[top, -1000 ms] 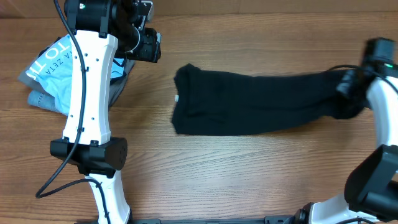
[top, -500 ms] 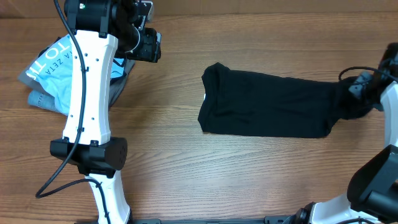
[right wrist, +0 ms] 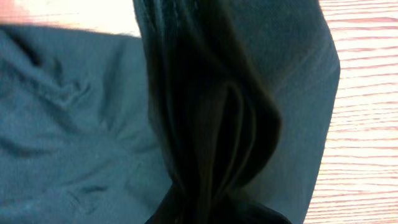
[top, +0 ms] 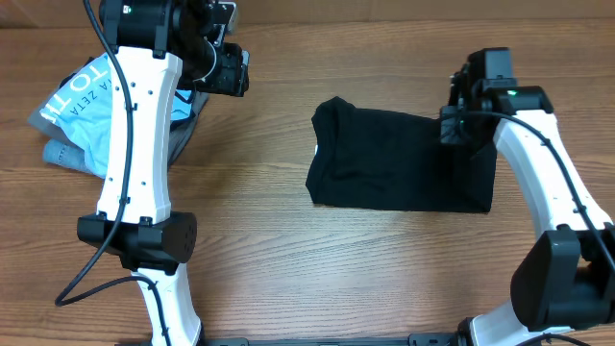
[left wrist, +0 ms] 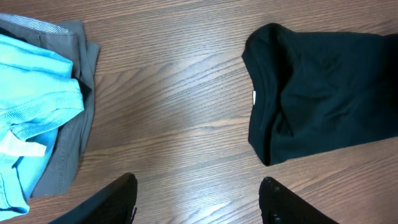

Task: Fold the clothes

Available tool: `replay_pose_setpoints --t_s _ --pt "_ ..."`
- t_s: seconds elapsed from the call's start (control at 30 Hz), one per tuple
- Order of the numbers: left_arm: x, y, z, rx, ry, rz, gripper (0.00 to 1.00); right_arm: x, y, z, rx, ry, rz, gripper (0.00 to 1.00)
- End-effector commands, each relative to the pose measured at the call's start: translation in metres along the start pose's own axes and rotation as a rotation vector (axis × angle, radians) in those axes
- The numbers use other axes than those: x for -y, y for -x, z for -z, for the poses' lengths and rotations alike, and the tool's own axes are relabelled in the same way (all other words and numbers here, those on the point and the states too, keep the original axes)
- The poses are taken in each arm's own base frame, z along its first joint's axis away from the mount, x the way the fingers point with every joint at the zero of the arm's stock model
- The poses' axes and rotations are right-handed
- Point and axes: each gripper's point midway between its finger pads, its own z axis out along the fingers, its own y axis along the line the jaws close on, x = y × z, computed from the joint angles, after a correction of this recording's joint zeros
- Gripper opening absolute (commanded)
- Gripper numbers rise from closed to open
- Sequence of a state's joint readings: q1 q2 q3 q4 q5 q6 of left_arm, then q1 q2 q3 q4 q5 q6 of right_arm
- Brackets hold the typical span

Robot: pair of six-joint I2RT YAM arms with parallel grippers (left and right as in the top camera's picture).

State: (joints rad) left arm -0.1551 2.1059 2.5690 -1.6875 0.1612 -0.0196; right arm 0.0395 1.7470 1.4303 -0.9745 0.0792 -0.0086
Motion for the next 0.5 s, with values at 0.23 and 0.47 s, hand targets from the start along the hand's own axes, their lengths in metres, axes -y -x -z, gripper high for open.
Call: replay_pose_setpoints --t_s 0.23,0.47 --pt "0.002 0.002 0.004 0.015 -0.014 0.004 0.66 -0.005 -0.034 -0.031 -0.174 -0.059 0.097 0.05" --pt "0.002 0.002 0.005 0.017 -0.015 0.004 0.66 -0.021 -0.045 -0.031 -0.217 0.029 0.051 0.09"
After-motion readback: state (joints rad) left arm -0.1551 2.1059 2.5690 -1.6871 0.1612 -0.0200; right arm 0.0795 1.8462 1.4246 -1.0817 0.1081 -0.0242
